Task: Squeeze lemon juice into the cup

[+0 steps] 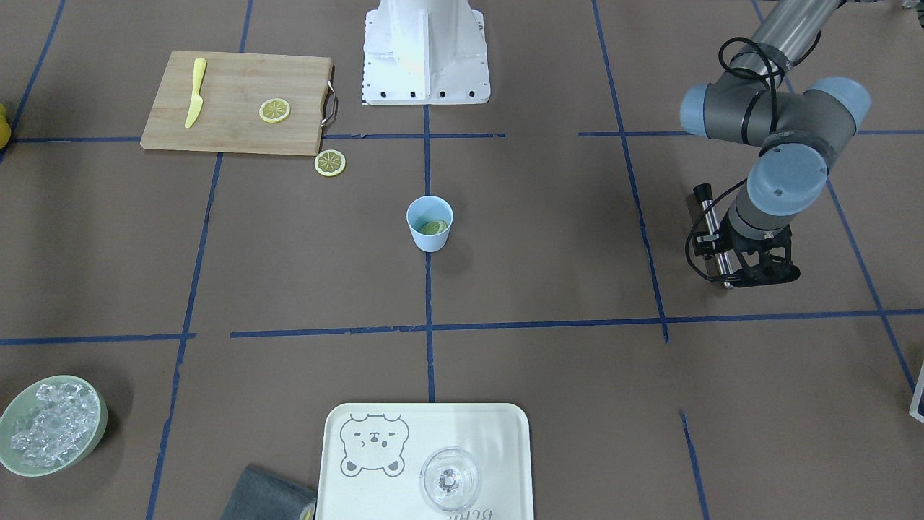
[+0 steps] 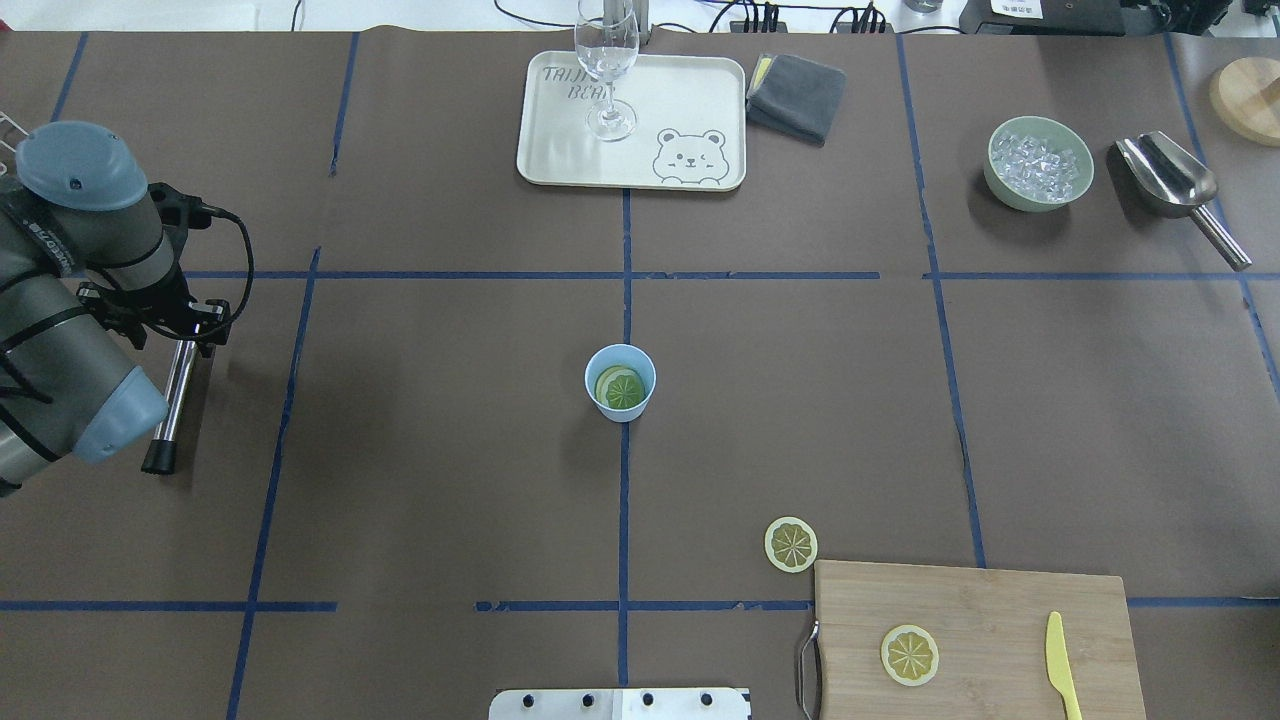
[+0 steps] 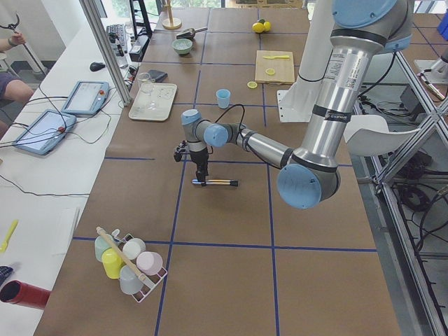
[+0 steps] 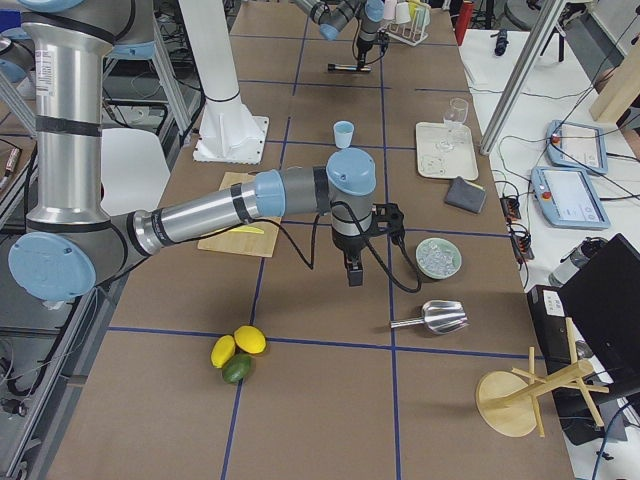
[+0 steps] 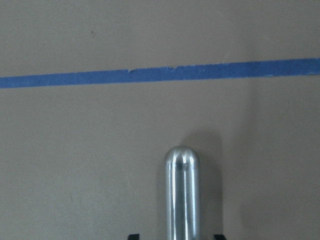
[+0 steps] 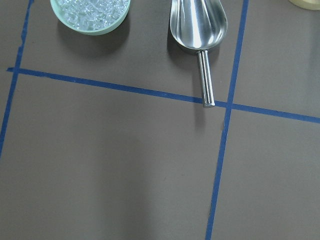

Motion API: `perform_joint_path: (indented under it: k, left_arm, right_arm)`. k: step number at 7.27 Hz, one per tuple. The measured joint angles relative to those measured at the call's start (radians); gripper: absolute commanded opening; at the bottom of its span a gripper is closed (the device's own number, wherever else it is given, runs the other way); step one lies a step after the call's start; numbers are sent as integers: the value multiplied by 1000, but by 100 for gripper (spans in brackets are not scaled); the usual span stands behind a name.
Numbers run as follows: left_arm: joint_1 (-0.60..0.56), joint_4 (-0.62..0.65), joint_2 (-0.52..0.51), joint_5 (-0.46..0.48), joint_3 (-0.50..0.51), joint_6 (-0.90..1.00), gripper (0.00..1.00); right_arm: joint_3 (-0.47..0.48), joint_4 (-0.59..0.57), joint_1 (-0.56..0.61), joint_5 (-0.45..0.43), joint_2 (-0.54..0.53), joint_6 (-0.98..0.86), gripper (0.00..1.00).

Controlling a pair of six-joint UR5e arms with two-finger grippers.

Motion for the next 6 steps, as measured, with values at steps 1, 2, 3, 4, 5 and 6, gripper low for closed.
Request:
perform_joint_path:
  k: [1, 2, 3, 4, 5, 6]
  left_arm:
    - [-4, -1, 0, 1, -5, -1, 100]
    - [-26, -1, -1, 0, -24, 4, 100]
    - [-80, 0, -4, -3, -66, 23, 100]
    - [-152, 3, -8, -20, -111, 77, 100]
    - [-237, 6, -8, -58, -148, 166, 100]
    - [-327, 7, -1, -98, -168, 274, 100]
  right_arm:
    - [0, 0, 0, 0, 0, 0, 100]
    - [-1, 0, 0, -2, 0, -1, 100]
    - [-2, 0, 0, -5, 0, -2, 100]
    - [-4, 0, -1, -7, 0, -3, 100]
    - [-10, 0, -1, -6, -2, -5, 100]
    - [-18, -1, -1, -4, -3, -9, 100]
